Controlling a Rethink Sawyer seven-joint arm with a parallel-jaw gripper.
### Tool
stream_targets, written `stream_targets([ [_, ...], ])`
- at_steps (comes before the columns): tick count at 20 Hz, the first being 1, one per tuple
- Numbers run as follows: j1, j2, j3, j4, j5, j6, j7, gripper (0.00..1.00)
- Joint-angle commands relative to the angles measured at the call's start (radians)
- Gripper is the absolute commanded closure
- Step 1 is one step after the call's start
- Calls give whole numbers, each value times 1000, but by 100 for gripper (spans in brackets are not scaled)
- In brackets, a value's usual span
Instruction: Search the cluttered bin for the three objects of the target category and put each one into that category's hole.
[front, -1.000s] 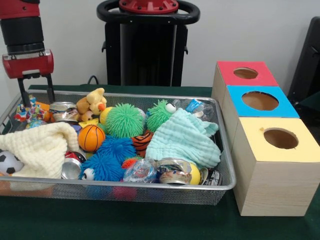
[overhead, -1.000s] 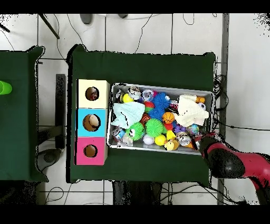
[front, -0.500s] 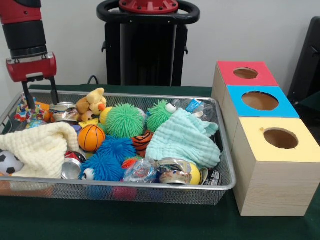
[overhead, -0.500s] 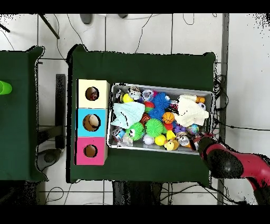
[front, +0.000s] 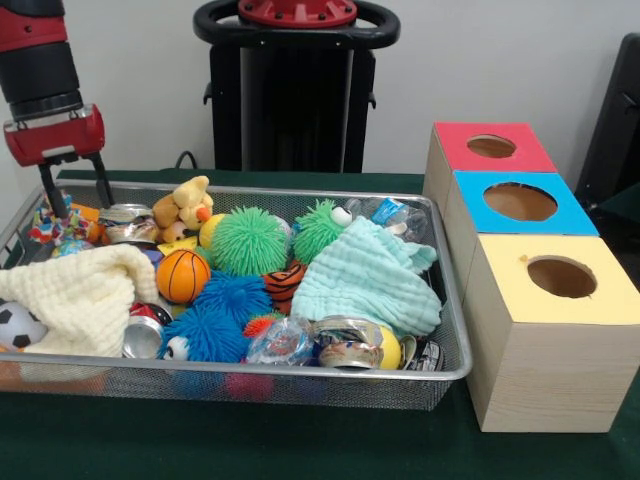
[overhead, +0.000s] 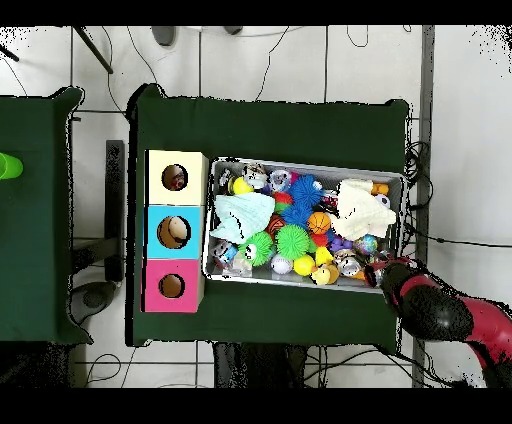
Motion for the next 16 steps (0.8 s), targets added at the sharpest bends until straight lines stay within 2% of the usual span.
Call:
stream_targets([
  [1, -2, 38, 11, -88, 59, 137, -122, 0],
  [4, 3, 23, 12, -71, 58, 126, -111, 0],
  [5, -8, 45, 12, -116, 62, 152, -149, 0],
  [11, -1, 33, 10, -110, 46, 137, -142, 0],
  [16, -25, 69, 15, -120, 95, 173, -147, 0],
])
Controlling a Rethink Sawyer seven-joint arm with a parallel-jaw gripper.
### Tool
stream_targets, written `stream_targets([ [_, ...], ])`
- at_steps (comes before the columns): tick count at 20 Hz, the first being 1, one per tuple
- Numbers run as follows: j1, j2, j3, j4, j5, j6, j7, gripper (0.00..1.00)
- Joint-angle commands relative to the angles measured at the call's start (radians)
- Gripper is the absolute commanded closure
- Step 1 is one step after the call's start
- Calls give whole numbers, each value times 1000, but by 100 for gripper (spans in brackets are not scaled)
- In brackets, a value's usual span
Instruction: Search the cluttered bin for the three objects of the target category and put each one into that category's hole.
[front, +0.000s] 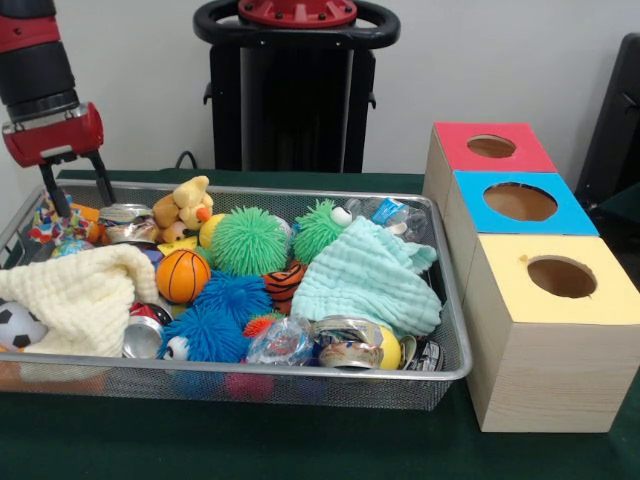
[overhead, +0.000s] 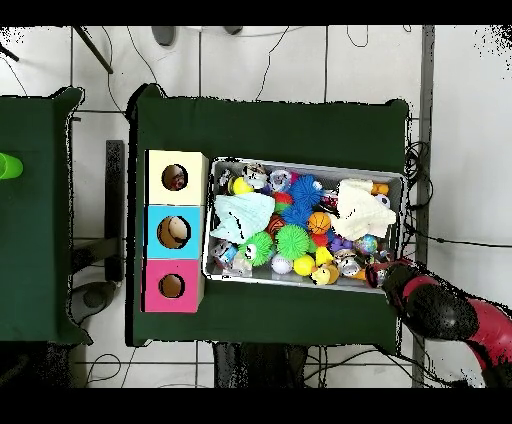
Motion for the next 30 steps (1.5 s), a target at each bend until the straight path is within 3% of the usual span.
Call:
stream_targets([
  [1, -14, 56, 15, -120, 56, 148, -154, 0],
  [12, -15, 39, 30, -159, 48, 176, -193, 0],
  [23, -4, -37, 37, -131, -2, 118, -172, 0],
  [30, 9, -45, 25, -102, -39, 74, -151, 0],
])
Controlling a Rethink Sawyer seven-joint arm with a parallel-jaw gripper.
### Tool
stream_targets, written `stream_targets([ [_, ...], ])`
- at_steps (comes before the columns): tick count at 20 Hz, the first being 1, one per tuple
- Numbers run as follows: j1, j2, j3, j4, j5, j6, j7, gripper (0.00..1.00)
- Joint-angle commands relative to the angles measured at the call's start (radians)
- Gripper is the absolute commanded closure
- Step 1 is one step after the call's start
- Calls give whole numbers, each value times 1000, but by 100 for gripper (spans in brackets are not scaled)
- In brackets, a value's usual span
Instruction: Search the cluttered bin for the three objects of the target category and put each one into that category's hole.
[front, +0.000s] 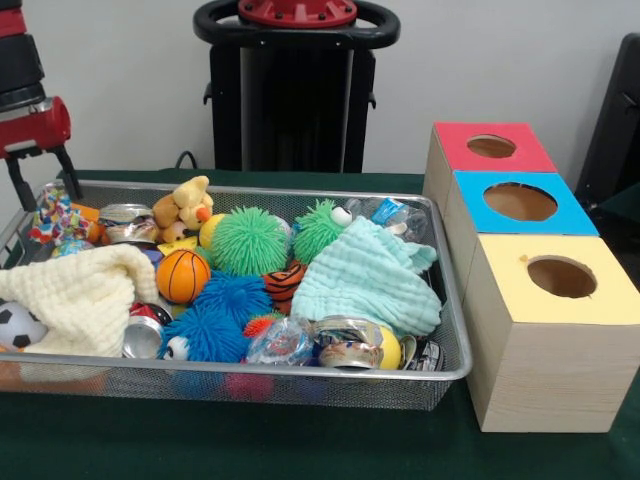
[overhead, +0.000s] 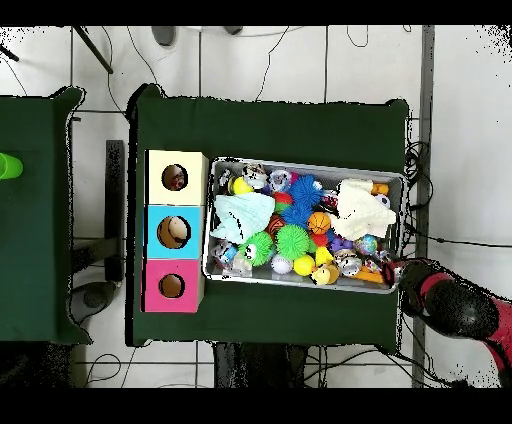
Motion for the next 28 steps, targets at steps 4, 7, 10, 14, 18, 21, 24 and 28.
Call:
stream_targets([
  [4, 23, -30, 19, -28, -77, -21, -136, 0],
  [7, 26, -34, 18, -20, -92, -35, -126, 0],
  [10, 29, -32, 17, -20, -99, -39, -119, 0],
  [14, 32, -31, 17, -17, -103, -42, -108, 0],
  [18, 39, -42, 15, -7, -103, -48, -87, 0],
  [21, 41, -53, 17, 1, -99, -48, -81, 0],
  [24, 36, -69, 20, 27, -94, -57, -69, 0],
  [28, 35, -126, 19, 111, -96, -105, -12, 0],
])
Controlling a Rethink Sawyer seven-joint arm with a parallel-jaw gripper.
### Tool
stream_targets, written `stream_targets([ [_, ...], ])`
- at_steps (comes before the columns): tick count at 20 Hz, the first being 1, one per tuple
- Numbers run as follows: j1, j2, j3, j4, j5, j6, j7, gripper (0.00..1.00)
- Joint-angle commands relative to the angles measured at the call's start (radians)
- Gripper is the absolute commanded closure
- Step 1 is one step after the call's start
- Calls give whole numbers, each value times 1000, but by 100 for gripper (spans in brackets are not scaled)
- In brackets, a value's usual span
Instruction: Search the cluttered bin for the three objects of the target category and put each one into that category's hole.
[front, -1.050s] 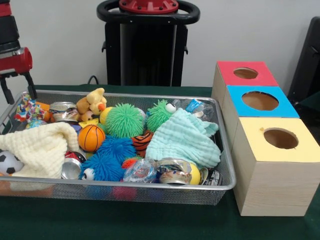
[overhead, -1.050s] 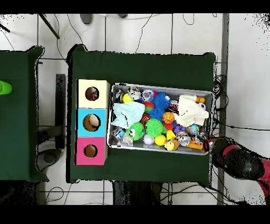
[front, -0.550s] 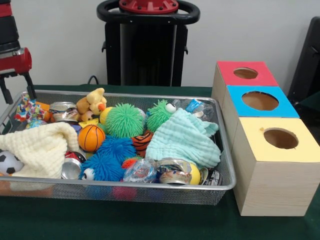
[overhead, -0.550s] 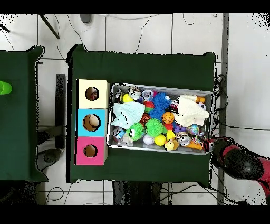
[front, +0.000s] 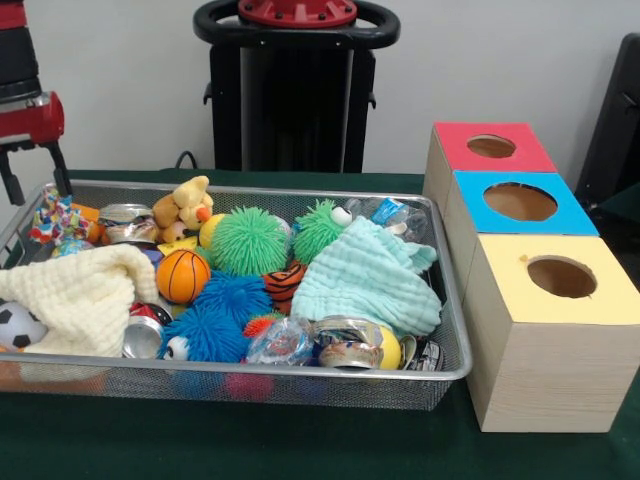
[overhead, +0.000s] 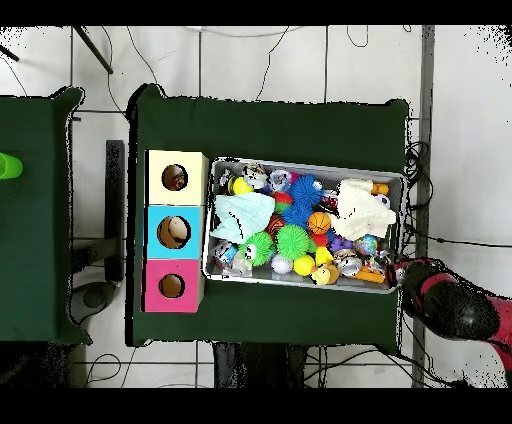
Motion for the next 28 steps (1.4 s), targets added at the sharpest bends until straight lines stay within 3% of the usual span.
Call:
stream_targets([
  [1, 16, -84, 16, 115, -36, -102, 4, 0],
  [14, 46, -98, -39, 163, -53, -207, 45, 0],
  [22, 35, -4, -69, 144, -91, -295, 37, 0],
  [28, -5, 66, -48, 132, -79, -311, -2, 0],
])
